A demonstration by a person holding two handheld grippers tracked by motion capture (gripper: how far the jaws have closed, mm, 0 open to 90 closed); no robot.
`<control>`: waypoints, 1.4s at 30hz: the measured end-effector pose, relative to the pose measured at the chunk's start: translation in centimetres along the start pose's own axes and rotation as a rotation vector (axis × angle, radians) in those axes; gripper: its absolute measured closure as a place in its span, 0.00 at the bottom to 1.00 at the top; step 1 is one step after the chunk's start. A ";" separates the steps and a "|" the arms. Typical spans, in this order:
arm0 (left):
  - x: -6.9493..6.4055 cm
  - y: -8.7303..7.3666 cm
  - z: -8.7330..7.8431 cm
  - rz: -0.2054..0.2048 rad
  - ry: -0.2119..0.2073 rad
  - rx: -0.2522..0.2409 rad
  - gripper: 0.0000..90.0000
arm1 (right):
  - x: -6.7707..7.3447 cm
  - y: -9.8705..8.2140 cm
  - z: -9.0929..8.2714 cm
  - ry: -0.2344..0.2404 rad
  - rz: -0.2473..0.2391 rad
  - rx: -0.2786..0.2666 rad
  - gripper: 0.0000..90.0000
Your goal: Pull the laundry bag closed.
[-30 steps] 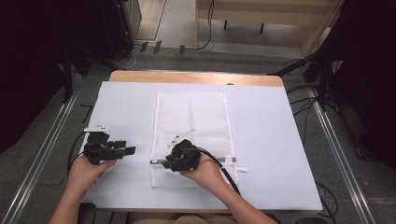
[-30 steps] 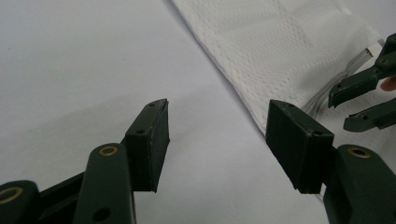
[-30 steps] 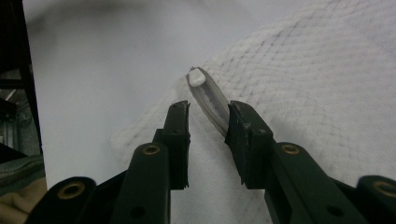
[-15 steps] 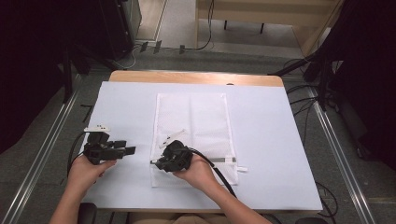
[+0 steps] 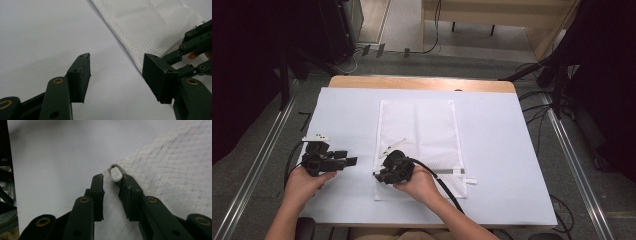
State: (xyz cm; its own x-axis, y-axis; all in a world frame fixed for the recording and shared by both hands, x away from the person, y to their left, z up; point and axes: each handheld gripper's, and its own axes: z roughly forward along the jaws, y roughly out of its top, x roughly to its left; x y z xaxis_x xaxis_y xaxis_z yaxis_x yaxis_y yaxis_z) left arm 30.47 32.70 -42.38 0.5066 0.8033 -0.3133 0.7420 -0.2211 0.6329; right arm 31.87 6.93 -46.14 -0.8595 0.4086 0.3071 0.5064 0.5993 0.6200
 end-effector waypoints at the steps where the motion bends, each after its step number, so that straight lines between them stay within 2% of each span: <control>1: 0.0 0.0 0.0 0.000 0.000 0.000 0.45 | 0.0 0.1 0.0 0.002 0.005 0.003 0.82; 11: 0.0 0.0 -0.1 0.001 0.000 -0.001 0.45 | 0.0 0.8 0.7 0.005 0.012 0.010 0.80; 17: 0.0 0.0 0.0 0.004 -0.001 -0.001 0.45 | 0.0 1.1 1.0 -0.010 0.027 0.007 0.87; 20: 0.0 0.0 -0.1 0.001 0.000 -0.003 0.45 | 0.2 1.1 1.1 -0.038 0.014 0.005 0.93; 24: -0.1 0.0 0.0 0.009 -0.004 0.002 0.45 | 0.3 1.0 1.2 -0.051 -0.014 0.001 0.96; 27: -0.2 0.0 0.0 0.014 -0.016 0.001 0.46 | 0.5 1.0 1.1 -0.063 -0.039 0.005 0.97; 33: -0.6 -0.1 0.3 0.050 -0.043 0.022 0.49 | 0.3 1.2 0.7 -0.053 -0.059 0.009 0.98; 35: -0.6 -0.1 0.4 0.048 -0.053 0.022 0.49 | 0.3 1.3 0.5 -0.048 -0.066 0.001 0.98; 42: -1.2 -0.3 0.8 0.059 -0.082 0.038 0.53 | 0.2 1.7 -0.3 -0.042 -0.056 -0.032 0.98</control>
State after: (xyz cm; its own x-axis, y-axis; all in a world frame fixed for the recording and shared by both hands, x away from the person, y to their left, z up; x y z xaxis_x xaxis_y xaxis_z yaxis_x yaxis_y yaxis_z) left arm 29.97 31.39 -42.79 0.5830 0.7405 -0.3345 0.7253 -0.2887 0.6250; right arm 32.56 7.84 -44.85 -0.8826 0.4040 0.2406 0.4542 0.6004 0.6582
